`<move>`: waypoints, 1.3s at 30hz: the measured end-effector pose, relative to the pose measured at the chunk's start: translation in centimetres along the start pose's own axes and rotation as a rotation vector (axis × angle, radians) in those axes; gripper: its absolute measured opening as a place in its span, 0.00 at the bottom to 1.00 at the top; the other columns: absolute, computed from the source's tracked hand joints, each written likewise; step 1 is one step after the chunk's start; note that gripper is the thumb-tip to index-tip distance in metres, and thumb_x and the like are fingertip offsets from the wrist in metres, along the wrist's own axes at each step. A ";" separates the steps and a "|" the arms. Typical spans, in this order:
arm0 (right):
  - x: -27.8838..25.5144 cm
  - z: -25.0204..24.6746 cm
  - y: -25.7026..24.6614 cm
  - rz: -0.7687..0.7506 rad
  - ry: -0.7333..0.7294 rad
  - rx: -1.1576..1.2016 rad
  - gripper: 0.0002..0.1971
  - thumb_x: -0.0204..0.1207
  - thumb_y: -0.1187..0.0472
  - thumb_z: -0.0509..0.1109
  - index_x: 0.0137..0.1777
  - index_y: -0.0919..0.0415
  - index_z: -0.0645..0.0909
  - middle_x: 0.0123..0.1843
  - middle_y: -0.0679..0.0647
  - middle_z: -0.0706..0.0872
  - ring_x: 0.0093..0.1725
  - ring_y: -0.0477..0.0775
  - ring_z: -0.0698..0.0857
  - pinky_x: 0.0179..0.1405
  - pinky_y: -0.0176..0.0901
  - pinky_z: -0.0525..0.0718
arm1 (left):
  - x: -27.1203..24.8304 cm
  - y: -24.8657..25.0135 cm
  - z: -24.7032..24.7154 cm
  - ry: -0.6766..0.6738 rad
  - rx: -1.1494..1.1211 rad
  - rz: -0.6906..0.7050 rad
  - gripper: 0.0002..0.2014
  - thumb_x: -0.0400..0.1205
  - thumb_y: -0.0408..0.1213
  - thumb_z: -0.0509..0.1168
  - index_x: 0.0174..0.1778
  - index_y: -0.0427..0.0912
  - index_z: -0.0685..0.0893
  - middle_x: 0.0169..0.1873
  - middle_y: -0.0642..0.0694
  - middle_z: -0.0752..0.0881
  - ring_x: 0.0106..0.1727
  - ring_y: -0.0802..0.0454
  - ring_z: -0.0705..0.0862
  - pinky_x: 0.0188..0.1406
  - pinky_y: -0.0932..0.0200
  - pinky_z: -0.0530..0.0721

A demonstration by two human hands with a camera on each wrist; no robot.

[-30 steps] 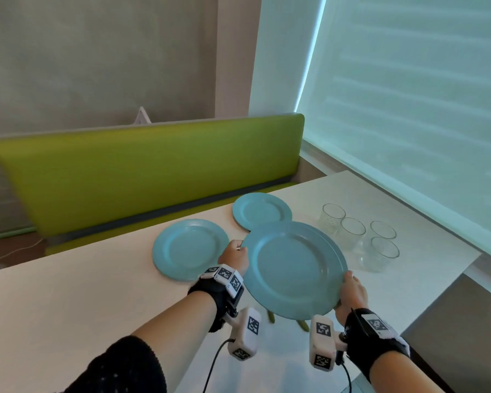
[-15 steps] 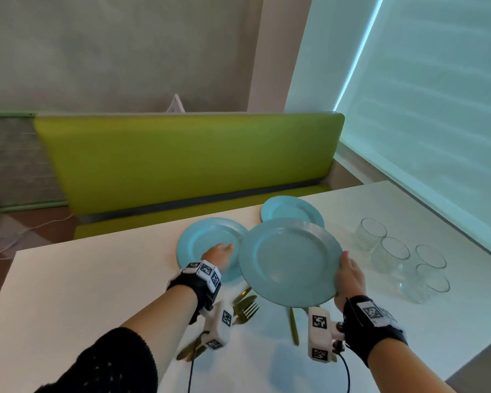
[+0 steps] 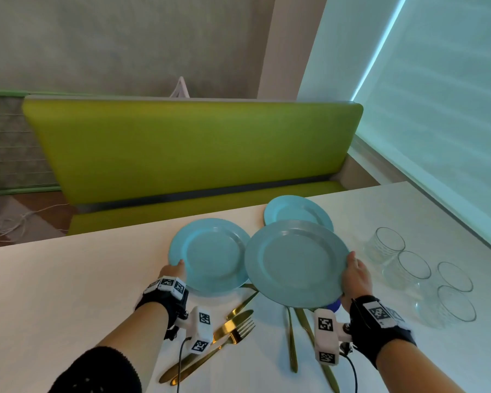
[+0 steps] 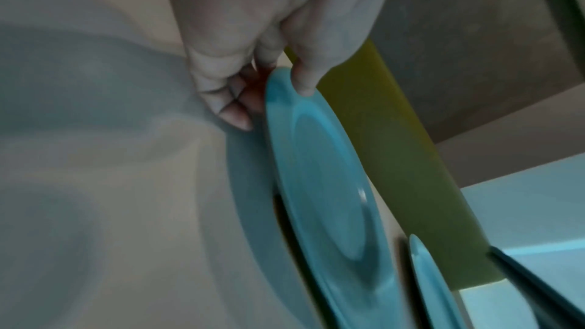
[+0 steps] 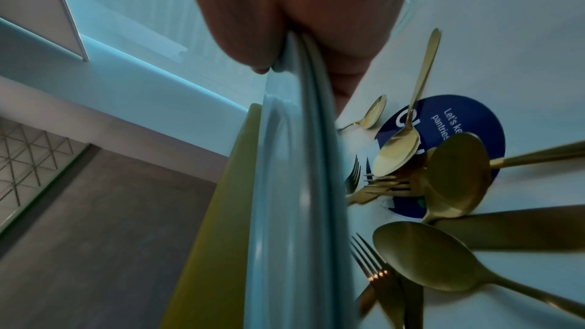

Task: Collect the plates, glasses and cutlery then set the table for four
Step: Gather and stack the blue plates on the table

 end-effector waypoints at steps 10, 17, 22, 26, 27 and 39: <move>-1.1 4.9 -3.7 -0.056 -0.136 0.024 0.31 0.67 0.33 0.51 0.52 0.56 0.81 0.58 0.63 0.86 0.60 0.66 0.83 0.65 0.67 0.78 | -3.9 3.5 0.6 0.050 -0.279 0.159 0.22 0.88 0.43 0.46 0.72 0.31 0.70 0.67 0.33 0.77 0.67 0.35 0.76 0.56 0.55 0.71; 2.2 6.8 -2.8 -0.077 -0.169 -0.117 0.44 0.59 0.23 0.41 0.61 0.50 0.80 0.58 0.59 0.86 0.60 0.65 0.83 0.66 0.67 0.78 | -5.8 5.4 2.6 -0.060 -0.531 0.145 0.14 0.87 0.40 0.49 0.63 0.38 0.73 0.50 0.39 0.77 0.47 0.43 0.78 0.42 0.56 0.77; -1.5 5.3 -6.2 -0.093 -0.167 -0.125 0.33 0.73 0.32 0.44 0.60 0.53 0.80 0.56 0.59 0.85 0.57 0.65 0.83 0.64 0.65 0.78 | -5.8 6.4 4.0 -0.094 -0.594 0.154 0.19 0.86 0.40 0.51 0.72 0.38 0.72 0.55 0.44 0.75 0.55 0.46 0.74 0.68 0.43 0.75; -0.5 4.8 -6.3 -0.101 -0.165 -0.150 0.25 0.84 0.44 0.47 0.62 0.59 0.79 0.58 0.60 0.84 0.60 0.65 0.81 0.67 0.62 0.77 | -5.9 6.7 5.2 -0.138 -0.605 0.130 0.14 0.86 0.39 0.53 0.63 0.41 0.78 0.56 0.43 0.78 0.57 0.45 0.77 0.69 0.42 0.76; 0.0 4.9 -6.0 -0.100 -0.168 -0.162 0.25 0.85 0.44 0.47 0.63 0.59 0.79 0.59 0.61 0.84 0.61 0.65 0.81 0.67 0.62 0.76 | -6.0 6.7 5.5 -0.145 -0.578 0.124 0.11 0.86 0.38 0.53 0.56 0.43 0.79 0.56 0.41 0.80 0.57 0.42 0.79 0.67 0.42 0.77; 3.8 5.9 -5.9 -0.145 -0.348 -0.262 0.21 0.85 0.46 0.51 0.57 0.56 0.83 0.43 0.56 0.85 0.44 0.58 0.82 0.43 0.50 0.83 | -5.2 8.9 8.1 -0.042 -0.632 0.073 0.24 0.87 0.50 0.47 0.72 0.39 0.73 0.66 0.37 0.80 0.64 0.35 0.81 0.67 0.38 0.79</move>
Point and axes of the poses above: each hand's wrist, its own x-axis towards the middle knuckle, its own z-axis out of the palm, y = z × x, the point moved 3 cm from there along x, towards the middle knuckle
